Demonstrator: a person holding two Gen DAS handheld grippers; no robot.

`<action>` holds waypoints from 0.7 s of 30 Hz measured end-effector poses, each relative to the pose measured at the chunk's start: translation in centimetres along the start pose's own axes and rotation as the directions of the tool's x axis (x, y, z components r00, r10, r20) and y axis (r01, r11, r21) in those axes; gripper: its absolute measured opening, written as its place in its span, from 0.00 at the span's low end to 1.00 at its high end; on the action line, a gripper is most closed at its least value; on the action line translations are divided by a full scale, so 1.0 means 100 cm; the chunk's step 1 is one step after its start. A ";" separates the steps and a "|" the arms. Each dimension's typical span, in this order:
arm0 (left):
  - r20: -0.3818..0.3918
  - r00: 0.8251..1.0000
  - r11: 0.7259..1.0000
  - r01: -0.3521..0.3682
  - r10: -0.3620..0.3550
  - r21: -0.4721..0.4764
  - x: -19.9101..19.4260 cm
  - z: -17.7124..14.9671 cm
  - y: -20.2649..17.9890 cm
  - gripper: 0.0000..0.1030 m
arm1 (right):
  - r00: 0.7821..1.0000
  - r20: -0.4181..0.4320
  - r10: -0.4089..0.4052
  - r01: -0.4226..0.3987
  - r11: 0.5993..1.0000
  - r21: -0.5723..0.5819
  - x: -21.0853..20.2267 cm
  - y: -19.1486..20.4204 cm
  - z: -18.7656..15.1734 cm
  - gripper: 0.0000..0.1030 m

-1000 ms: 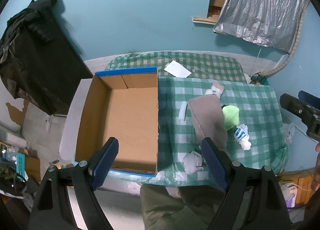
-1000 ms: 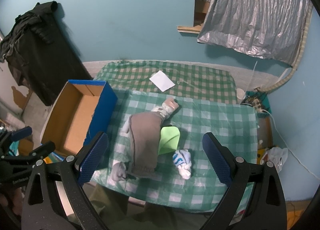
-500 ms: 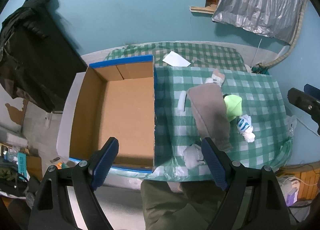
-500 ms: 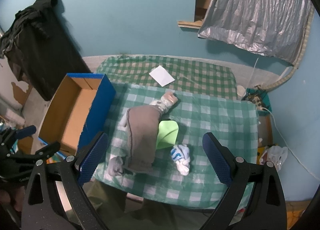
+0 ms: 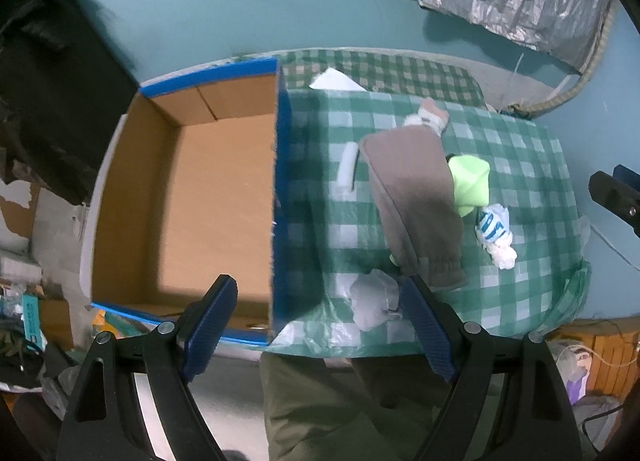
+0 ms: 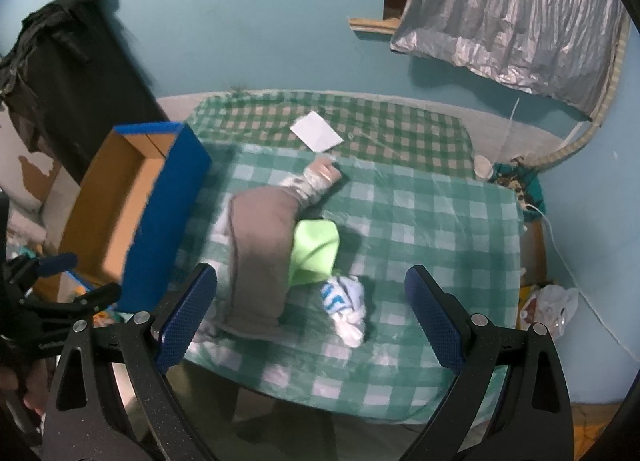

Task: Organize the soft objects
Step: 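Grasp the white-and-blue striped bundle with the right tool while the left tool lowers toward the grey sock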

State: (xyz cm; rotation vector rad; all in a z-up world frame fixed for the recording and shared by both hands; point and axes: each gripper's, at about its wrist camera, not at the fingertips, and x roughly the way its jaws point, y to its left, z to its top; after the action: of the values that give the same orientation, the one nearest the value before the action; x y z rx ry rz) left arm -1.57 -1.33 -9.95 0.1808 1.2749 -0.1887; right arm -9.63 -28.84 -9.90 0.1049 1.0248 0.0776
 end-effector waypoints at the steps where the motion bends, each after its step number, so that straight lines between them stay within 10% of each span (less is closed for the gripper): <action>1: -0.004 1.000 1.000 0.003 -0.003 0.004 0.003 -0.001 -0.002 0.83 | 1.000 -0.003 0.003 -0.003 1.000 0.001 0.002 -0.002 -0.002 0.93; 21: -0.088 0.995 0.995 0.045 -0.037 0.085 0.071 -0.006 -0.042 0.83 | 0.988 -0.148 -0.033 0.033 0.999 -0.003 0.085 -0.037 -0.046 0.93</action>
State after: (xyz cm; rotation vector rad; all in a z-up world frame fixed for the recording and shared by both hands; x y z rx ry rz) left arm -1.18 -5.51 -17.04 0.2394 1.3580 -0.2746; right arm -9.11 -31.36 -19.90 0.0824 1.1747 0.0562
